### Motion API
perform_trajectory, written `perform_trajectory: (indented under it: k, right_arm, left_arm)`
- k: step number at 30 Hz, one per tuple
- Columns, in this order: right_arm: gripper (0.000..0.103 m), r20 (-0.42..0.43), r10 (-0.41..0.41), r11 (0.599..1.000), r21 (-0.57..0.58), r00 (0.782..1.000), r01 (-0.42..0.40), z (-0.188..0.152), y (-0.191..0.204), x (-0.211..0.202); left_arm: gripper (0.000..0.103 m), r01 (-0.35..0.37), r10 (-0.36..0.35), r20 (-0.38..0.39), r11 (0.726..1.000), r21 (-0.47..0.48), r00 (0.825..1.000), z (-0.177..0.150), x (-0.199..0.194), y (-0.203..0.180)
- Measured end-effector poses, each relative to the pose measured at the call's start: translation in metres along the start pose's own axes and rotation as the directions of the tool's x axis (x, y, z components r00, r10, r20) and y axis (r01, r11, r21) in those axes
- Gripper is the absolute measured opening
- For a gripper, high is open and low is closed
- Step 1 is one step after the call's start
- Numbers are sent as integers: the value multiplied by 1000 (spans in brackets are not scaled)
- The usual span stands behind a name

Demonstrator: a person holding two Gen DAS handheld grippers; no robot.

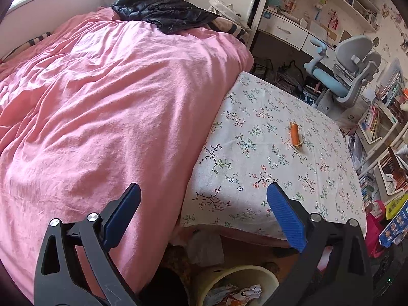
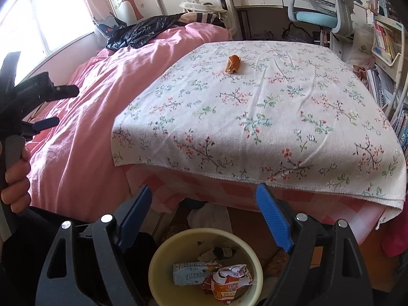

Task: Collect trash
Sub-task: 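Move the right tool over the last orange piece on the table, then grasp the last orange piece with the right tool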

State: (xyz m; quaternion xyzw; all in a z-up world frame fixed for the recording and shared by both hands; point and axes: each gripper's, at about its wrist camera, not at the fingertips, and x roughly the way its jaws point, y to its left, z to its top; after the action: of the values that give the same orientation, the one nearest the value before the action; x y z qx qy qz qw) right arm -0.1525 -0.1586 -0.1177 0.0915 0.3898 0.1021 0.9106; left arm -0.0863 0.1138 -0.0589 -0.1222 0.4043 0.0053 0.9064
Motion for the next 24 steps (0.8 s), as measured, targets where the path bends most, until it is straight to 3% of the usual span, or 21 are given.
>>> perform_trajectory:
  k: [10,17,24]
  right_arm:
    - [81,51,-32,999,41,998,30,102,-23,37]
    - [79,-20,-83,997,3,996,83,163,-28,106]
    - [73,-109,-155,988,-14,982,154,195,-34,168]
  left_arm:
    - [96,3,-3,-15,1000,-7,1000,1,3,0]
    - [96,13,-13,-22,1000,5,1000,3,6,-6]
    - [96,3,-1,-29,998,60,1000,3,9,-16]
